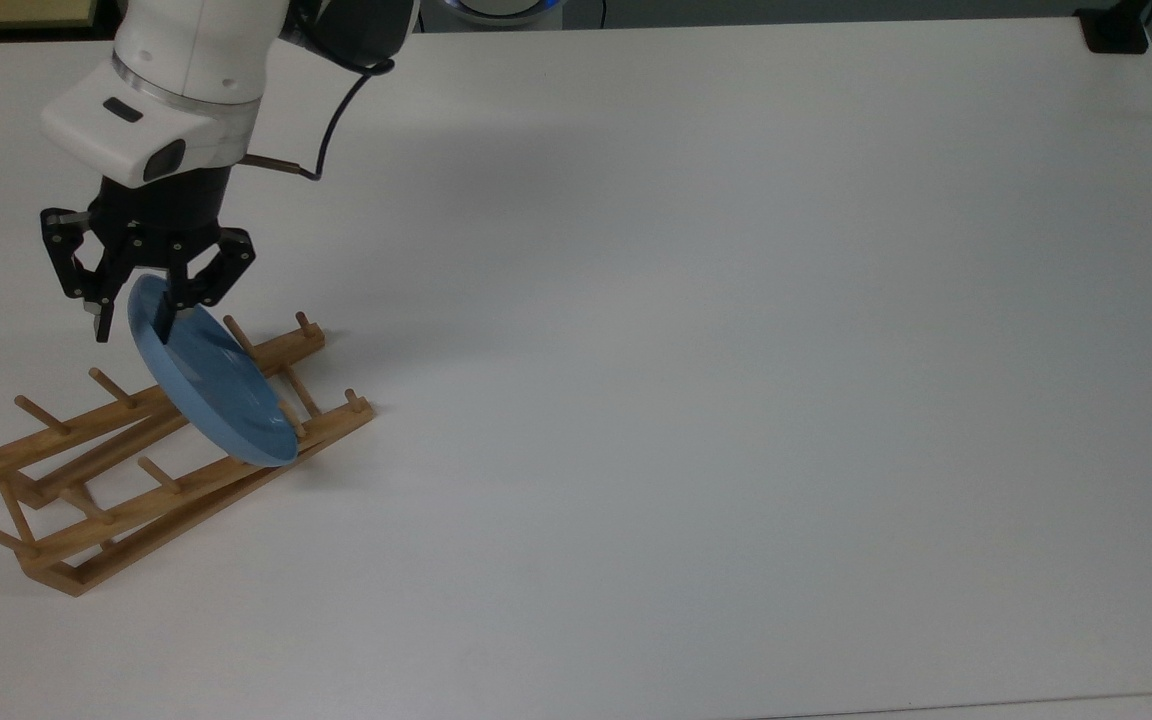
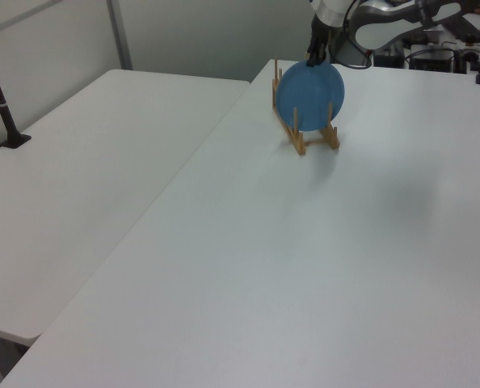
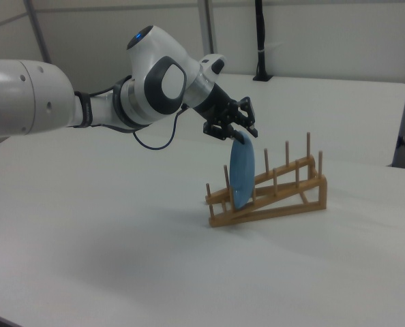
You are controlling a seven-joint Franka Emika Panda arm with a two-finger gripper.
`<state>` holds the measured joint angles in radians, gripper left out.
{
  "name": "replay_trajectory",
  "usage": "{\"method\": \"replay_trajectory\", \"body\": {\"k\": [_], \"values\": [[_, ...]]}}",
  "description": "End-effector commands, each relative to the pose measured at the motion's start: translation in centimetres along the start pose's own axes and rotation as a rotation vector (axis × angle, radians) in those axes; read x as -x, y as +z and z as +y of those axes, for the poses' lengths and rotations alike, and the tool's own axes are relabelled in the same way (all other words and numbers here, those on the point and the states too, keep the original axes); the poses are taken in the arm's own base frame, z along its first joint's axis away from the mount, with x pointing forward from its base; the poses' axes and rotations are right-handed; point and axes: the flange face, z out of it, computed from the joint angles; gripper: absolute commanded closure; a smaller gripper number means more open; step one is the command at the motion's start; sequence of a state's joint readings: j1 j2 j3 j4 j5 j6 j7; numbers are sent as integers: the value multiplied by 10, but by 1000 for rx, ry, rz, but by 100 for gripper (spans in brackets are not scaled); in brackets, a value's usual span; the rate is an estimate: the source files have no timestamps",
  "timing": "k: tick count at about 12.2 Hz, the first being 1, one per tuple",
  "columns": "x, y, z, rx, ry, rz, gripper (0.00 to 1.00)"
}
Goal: Pick plate from plate rack
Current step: 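Close the gripper on the blue plate's rim, then lift the blue plate up out of the wooden rack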
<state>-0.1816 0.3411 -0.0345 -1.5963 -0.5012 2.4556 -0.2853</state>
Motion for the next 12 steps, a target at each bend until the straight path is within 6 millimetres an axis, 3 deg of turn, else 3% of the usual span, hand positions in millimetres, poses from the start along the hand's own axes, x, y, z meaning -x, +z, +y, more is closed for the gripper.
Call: {"method": "replay_trajectory", "body": {"k": [1, 8, 12], "values": [[2, 1, 7, 29, -52, 10, 79], [1, 1, 3, 25, -58, 8, 96], [-3, -20, 11, 48, -52, 34, 100]]}}
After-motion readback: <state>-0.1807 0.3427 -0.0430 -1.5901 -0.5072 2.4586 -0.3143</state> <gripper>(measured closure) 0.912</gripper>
